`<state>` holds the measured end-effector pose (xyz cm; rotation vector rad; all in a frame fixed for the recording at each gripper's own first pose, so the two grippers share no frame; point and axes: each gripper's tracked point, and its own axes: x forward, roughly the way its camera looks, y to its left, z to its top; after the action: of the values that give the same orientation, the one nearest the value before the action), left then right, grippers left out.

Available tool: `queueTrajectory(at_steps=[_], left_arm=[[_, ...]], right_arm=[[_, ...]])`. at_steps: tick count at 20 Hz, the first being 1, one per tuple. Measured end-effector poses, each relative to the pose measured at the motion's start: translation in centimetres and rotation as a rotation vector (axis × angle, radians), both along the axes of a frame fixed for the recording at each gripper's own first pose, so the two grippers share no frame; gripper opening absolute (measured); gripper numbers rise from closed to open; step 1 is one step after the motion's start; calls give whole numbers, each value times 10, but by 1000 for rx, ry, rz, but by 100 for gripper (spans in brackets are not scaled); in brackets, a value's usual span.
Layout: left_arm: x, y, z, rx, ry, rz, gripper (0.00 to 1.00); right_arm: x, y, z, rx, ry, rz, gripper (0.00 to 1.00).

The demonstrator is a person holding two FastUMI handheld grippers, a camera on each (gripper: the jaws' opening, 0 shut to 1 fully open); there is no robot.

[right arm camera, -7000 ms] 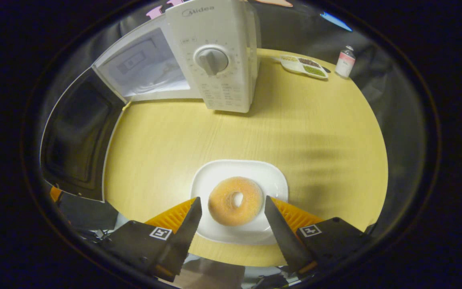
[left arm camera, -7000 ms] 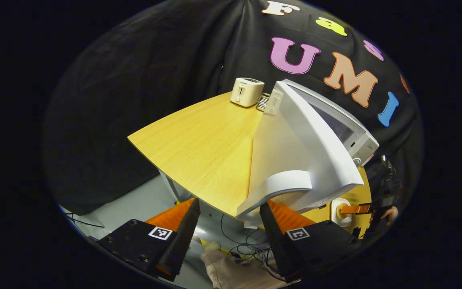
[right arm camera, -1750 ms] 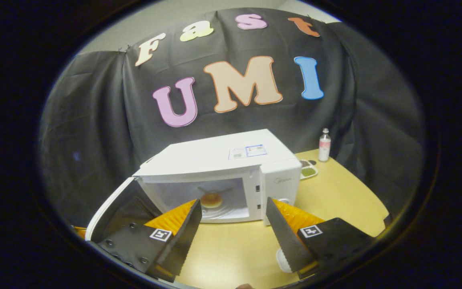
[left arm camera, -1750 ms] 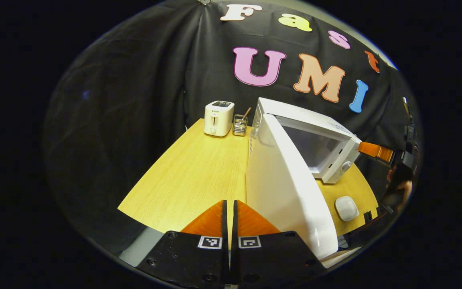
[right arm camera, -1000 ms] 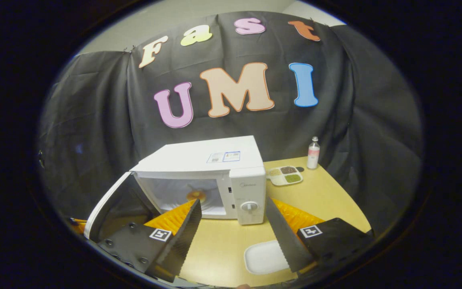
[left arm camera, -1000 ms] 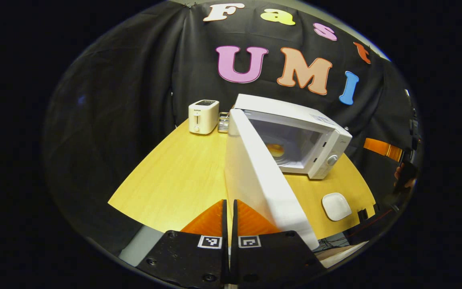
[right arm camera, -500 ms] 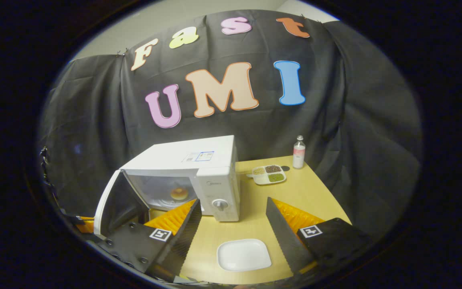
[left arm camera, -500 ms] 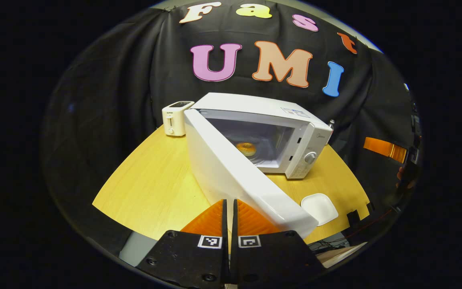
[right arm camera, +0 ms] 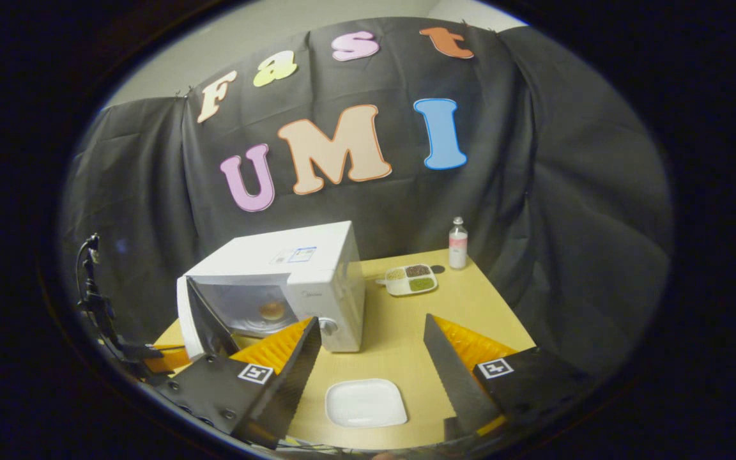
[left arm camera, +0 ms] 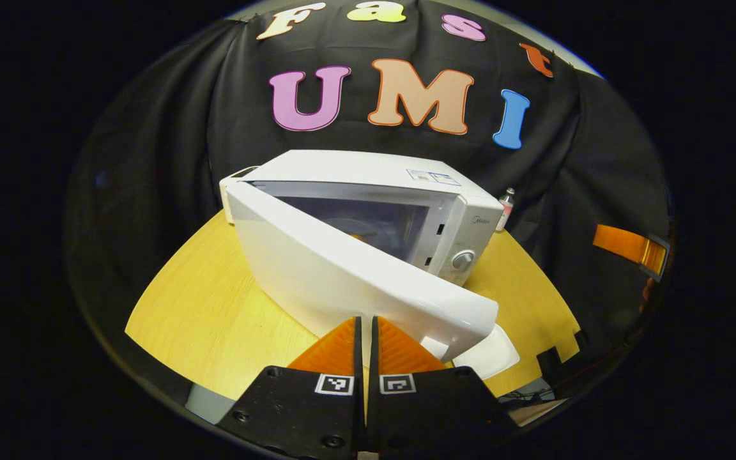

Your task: Open the microwave oven with the left hand, put the food in, and close the microwave oven.

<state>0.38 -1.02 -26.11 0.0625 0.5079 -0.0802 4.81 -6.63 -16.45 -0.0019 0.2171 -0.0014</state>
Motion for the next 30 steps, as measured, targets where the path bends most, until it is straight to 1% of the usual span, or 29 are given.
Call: queueTrajectory(at_steps=[6,9,13,17,21,29,30], left_arm=[[30,-32,-5,-57,-3,-28,1],[44,-45,-4,-70,-1,-44,1],[61,-61,3,-55,-22,-70,1],[80,-75,10,-59,-46,-88,1],[103,-84,16,-70,-71,-78,1],[133,-99,23,-63,-104,-96,1],[134,-98,21,-63,-103,-95,1]], right_arm=[[-9,-15,-3,2,6,-12,91],[-11,-22,-6,4,17,-18,91],[-14,-31,-10,6,27,-36,92],[-16,-35,-11,0,30,-45,92],[-14,-36,-12,-1,27,-48,91],[-15,-36,-14,5,33,-67,92],[-15,-36,-14,5,31,-69,99]])
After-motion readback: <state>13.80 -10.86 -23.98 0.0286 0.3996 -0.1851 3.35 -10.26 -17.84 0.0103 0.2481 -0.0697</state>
